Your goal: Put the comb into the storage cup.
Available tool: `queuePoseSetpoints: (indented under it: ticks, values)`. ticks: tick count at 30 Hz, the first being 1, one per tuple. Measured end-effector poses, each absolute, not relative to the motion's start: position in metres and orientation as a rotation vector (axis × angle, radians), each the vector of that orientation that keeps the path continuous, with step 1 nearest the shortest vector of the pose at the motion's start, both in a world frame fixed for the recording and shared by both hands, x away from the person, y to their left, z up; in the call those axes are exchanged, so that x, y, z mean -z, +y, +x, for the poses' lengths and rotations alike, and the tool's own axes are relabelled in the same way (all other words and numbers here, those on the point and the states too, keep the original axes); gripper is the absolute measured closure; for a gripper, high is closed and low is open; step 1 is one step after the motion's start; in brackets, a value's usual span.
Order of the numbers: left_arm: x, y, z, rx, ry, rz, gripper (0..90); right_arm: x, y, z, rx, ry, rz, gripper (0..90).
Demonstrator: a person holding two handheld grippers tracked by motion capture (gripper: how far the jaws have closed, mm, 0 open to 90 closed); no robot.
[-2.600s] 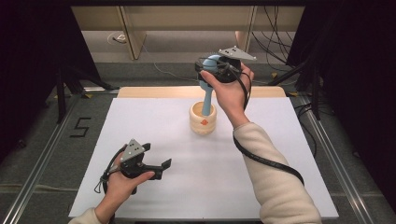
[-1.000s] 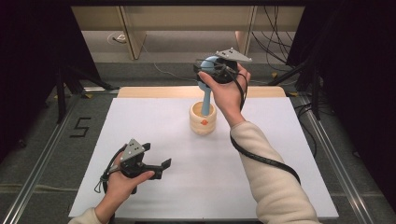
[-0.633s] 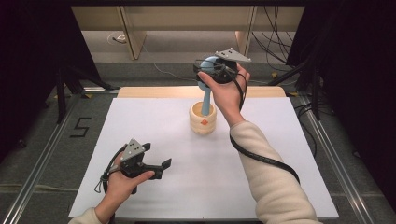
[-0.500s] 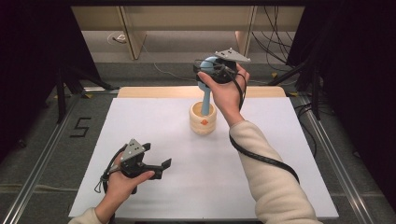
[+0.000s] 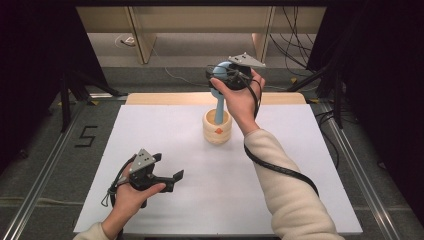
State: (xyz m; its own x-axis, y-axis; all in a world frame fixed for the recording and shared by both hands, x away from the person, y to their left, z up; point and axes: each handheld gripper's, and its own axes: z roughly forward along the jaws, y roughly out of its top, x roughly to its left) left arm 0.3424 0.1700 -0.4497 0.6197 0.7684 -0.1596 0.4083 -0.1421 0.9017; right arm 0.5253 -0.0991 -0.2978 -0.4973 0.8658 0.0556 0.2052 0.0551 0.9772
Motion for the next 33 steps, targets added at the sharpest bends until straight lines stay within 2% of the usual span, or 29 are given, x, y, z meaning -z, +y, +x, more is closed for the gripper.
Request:
queuePoseSetpoints:
  ticks: [33]
  values:
    - [0.4499,0.1699,0.3426,-0.418,0.958,1.766,0.0,0.3081,-0.0983,0.5316,-1.459,1.77,1.081,20.6]
